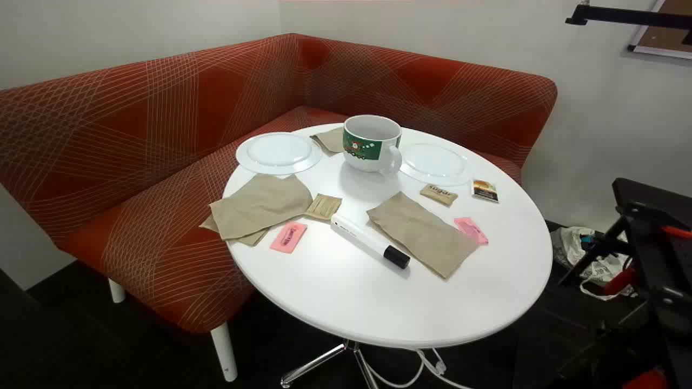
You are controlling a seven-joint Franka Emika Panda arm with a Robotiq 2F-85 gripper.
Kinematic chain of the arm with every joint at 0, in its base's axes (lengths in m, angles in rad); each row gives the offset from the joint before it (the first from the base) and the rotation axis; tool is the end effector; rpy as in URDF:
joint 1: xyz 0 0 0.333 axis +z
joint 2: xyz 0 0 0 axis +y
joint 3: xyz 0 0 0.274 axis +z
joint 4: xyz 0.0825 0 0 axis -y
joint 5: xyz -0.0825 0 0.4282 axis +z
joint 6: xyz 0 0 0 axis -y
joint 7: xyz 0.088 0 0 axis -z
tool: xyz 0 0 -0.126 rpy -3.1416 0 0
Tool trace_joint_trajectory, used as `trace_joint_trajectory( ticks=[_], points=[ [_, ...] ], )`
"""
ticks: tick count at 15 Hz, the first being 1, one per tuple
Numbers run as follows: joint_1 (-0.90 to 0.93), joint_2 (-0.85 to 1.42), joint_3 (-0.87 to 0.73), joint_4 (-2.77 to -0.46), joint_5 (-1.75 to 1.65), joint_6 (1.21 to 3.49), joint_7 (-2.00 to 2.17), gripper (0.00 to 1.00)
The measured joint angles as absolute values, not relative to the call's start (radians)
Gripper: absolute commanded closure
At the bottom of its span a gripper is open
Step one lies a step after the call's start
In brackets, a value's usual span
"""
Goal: Put the black marker inside the mug
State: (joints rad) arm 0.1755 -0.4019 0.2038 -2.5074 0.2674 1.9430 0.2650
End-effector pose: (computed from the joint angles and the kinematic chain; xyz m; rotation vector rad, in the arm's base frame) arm 0.4101 0.1799 0.3291 -3.0228 0.0404 0.3122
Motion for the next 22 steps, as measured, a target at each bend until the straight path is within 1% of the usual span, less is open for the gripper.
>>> trace_joint_trajectory(
  ticks=[11, 14, 16, 22],
  points=[
    [0.175, -0.401, 0.207, -2.507, 0.253, 1.967, 0.268, 0.00],
    [0.175, -0.378, 0.218, -2.507, 0.237, 2.068, 0.274, 0.00],
    [0.174, -0.342, 0.226, -2.507, 0.222, 2.177, 0.285, 0.00],
    [0.139, -0.145, 0.230, -2.467, 0.041, 2.473, 0.418, 0.00]
  ],
)
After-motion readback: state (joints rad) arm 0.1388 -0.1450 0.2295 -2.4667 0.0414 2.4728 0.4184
